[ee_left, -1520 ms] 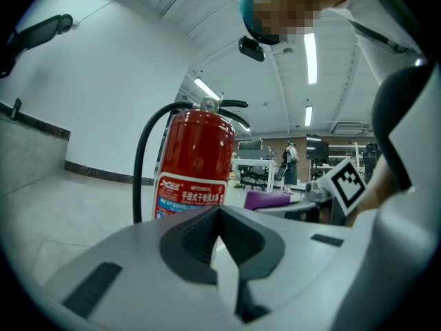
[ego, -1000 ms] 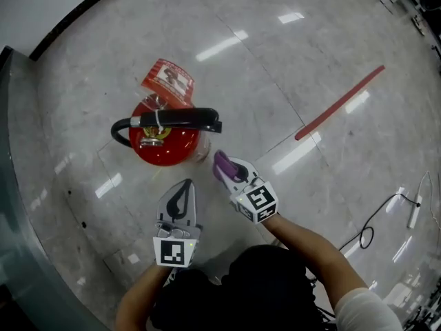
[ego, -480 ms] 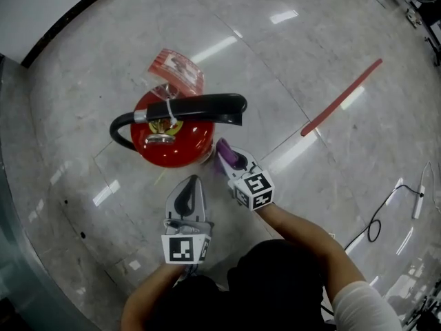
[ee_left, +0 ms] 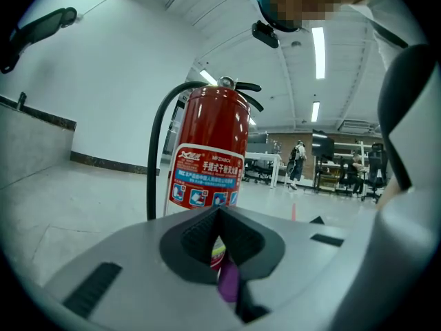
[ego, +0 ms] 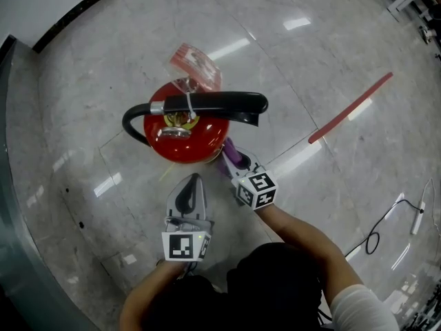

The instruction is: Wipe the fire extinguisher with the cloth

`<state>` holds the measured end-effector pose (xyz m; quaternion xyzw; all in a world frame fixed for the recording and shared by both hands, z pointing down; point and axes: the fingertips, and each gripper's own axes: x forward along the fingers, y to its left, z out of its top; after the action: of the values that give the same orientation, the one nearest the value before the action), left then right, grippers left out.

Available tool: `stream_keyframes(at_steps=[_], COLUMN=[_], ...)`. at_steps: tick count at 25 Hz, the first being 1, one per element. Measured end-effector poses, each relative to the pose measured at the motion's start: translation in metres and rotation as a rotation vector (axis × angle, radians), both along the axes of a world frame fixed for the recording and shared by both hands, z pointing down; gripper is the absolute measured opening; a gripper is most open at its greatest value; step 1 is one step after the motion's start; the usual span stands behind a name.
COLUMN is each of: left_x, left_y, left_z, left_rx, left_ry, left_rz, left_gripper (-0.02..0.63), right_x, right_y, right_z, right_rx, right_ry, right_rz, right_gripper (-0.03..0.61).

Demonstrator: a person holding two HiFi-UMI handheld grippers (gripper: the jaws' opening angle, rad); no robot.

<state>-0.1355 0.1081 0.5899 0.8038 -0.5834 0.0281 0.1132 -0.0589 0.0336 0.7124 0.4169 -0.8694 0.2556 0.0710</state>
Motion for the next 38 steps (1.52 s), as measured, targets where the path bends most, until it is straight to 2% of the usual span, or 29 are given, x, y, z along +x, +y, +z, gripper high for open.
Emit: stream_keyframes(at_steps=[6, 15, 23, 38], left_x=[0.005, 0.011, 0.003, 0.004], left_y=[-0.002, 0.000, 0.005, 0.001], left_z=[0.000, -0.008, -0.021, -0.039], left_rx=[-0.005, 0.007, 0.022, 0.046], left_ry=[0.019, 0.024, 0.040, 0.040], left_rz=[-0.007, 0.010, -0.013, -0.011], left_gripper=[0.003, 0.003, 0.003, 0.003], right_x=[-0.002, -0.003, -0.004, -0.007], right_y=[0.002, 0.007, 0.011, 0.017], right_z=[-0.034, -0.092, -0.133, -0.194], right_rx=[0.008, 0.062, 0.069, 0.161], right_ry=[-0.074, -0.088, -0.144, -0.128], right_rz=[-0.010, -0.041, -0.028, -0.064], right_gripper=[0.057, 0.058, 0.058, 0.058])
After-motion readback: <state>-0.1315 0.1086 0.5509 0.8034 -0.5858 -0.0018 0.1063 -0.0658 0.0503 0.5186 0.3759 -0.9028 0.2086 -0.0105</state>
